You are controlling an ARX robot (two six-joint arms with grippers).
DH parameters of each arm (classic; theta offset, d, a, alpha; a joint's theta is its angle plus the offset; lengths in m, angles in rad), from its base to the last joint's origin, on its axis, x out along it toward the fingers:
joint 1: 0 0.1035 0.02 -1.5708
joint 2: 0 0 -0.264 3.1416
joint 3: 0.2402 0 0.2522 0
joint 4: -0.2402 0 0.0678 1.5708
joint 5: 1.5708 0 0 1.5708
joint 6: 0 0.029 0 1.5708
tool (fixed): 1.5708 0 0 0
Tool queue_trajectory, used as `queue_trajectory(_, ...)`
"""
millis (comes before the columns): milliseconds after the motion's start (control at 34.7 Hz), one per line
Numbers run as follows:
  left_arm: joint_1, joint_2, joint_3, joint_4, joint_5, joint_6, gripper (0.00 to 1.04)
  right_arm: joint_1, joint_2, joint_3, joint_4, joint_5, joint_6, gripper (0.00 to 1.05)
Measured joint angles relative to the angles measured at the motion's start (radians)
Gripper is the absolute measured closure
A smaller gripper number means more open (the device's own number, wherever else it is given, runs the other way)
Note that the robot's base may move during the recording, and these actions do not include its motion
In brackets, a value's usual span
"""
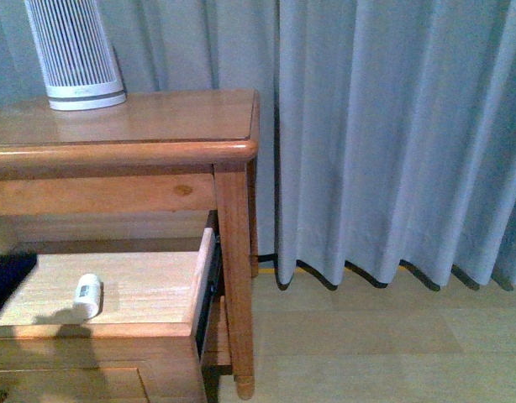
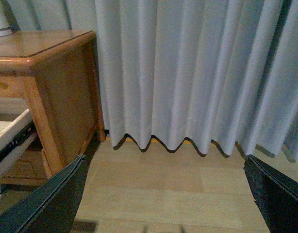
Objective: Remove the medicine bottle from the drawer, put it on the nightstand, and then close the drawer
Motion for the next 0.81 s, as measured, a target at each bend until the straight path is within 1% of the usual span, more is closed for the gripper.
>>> queue_trajectory(86,0.014,-0.097,0.033,0.002,-0.028,-0.005,0.07,0.000,0.000,0.000,0.000,0.000,0.000,0.07)
queue_trajectory(144,0.015,-0.154,0.039,0.037,-0.064,0.002,0.07,0.000,0.000,0.000,0.000,0.000,0.000,0.07)
queue_trajectory(231,0.009,-0.225,0.039,0.058,-0.086,0.005,0.07,0.000,0.000,0.000,0.000,0.000,0.000,0.07)
queue_trajectory(404,-0.035,-0.381,0.013,-0.009,-0.097,-0.017,0.07,0.000,0.000,0.000,0.000,0.000,0.000,0.07)
queue_trajectory(461,-0.056,-0.465,-0.018,-0.089,-0.122,-0.060,0.07,0.000,0.000,0.000,0.000,0.000,0.000,0.07)
queue_trajectory(548,-0.063,-0.533,-0.058,-0.156,-0.121,-0.100,0.07,0.000,0.000,0.000,0.000,0.000,0.000,0.07)
queue_trajectory(692,-0.065,-0.568,-0.084,-0.172,-0.118,-0.136,0.07,0.000,0.000,0.000,0.000,0.000,0.000,0.07)
queue_trajectory(721,-0.074,-0.571,-0.094,-0.144,-0.176,-0.121,0.12,0.000,0.000,0.000,0.000,0.000,0.000,0.07)
queue_trajectory(750,-0.076,-0.579,-0.109,-0.119,-0.211,-0.107,0.17,0.000,0.000,0.000,0.000,0.000,0.000,0.07)
queue_trajectory(807,-0.062,-0.616,-0.154,-0.100,-0.232,-0.084,0.31,0.000,0.000,0.000,0.000,0.000,0.000,0.07)
